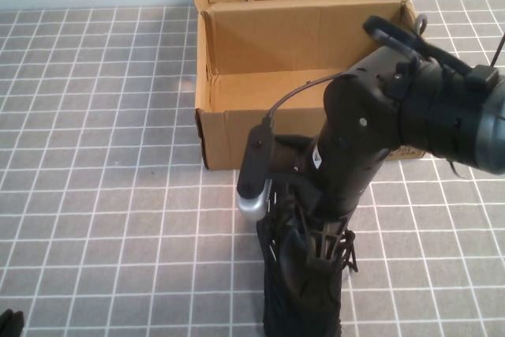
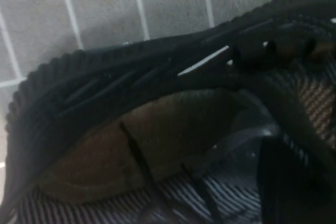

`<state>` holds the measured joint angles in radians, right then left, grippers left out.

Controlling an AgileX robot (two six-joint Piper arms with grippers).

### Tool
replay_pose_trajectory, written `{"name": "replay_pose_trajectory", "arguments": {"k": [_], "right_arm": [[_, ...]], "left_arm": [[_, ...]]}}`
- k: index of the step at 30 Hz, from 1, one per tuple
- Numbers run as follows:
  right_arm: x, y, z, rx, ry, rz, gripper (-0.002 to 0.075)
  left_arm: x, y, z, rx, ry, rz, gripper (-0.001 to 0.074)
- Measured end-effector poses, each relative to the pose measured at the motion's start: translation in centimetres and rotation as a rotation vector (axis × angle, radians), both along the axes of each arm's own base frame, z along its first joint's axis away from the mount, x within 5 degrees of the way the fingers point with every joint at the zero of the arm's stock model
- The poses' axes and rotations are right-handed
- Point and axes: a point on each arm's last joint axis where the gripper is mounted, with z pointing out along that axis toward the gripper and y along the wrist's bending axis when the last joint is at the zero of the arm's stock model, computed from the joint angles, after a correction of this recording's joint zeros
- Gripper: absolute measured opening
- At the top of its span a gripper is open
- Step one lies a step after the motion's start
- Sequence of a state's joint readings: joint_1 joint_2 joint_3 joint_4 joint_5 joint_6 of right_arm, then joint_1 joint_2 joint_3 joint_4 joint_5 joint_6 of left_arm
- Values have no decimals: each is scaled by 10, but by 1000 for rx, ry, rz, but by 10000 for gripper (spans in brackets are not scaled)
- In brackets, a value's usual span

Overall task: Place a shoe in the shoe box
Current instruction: Pick up the shoe from the table

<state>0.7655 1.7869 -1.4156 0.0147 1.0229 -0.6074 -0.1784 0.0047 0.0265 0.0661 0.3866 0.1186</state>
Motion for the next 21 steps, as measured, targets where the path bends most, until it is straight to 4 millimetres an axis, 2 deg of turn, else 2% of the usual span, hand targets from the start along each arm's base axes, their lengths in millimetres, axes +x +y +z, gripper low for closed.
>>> {"name": "replay_pose_trajectory", "arguments": {"k": [6,16,21], "right_arm": [[-16,-7,30,74,23,-17,-6],[-56,-38,105,250,-45,-63,-6],[-65,-48,144,311,-114,-57,-6]], "left_arm": [[0,0,0,0,0,0,-1],[0,0,0,0,0,0,-1],[0,0,0,0,0,0,-1]]}}
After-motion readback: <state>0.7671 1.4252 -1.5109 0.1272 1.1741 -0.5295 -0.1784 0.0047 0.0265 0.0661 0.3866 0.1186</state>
